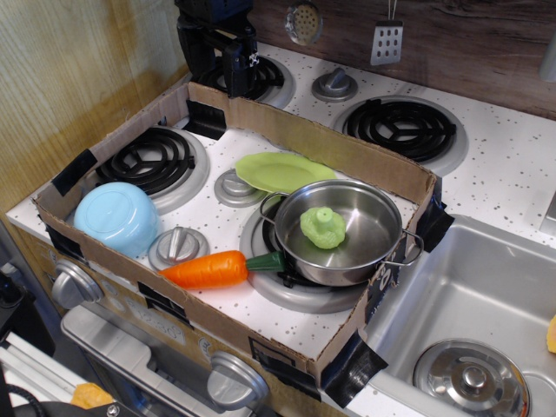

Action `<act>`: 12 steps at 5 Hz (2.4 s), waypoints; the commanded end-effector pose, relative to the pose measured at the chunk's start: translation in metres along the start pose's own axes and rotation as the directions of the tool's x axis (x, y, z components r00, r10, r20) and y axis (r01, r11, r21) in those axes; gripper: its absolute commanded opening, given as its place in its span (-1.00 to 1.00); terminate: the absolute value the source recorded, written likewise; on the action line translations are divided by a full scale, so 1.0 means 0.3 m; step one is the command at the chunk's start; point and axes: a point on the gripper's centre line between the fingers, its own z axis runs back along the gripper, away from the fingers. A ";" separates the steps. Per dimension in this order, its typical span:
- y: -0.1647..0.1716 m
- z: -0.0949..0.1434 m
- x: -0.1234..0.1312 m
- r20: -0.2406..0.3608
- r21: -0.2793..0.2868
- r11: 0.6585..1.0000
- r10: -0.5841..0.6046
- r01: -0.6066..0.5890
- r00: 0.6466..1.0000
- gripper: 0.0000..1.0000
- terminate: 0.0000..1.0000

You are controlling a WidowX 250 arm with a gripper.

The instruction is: Take broccoli out of pan

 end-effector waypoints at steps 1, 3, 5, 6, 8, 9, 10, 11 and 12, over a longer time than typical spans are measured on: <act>0.000 0.000 0.000 0.000 0.000 1.000 0.000 0.000 1.000 1.00 -1.00; -0.052 0.149 0.001 -0.041 0.068 0.987 0.151 -0.148 0.988 1.00 -1.00; -0.223 0.223 -0.045 0.088 0.011 0.866 0.498 -0.501 0.863 1.00 -1.00; -0.350 0.224 -0.051 0.119 0.007 0.779 0.622 -0.627 0.774 1.00 -1.00; -0.512 0.201 -0.041 0.076 -0.014 0.745 0.666 -0.667 0.742 1.00 -1.00; -0.570 0.178 -0.046 0.065 -0.018 0.748 0.663 -0.664 0.746 1.00 -1.00; -0.599 0.110 -0.094 0.037 0.020 0.781 0.623 -0.624 0.781 1.00 -1.00; -0.596 0.022 -0.124 0.036 0.011 0.797 0.604 -0.605 0.796 1.00 -1.00; -0.575 0.005 -0.110 0.025 0.019 0.808 0.588 -0.589 0.808 1.00 -1.00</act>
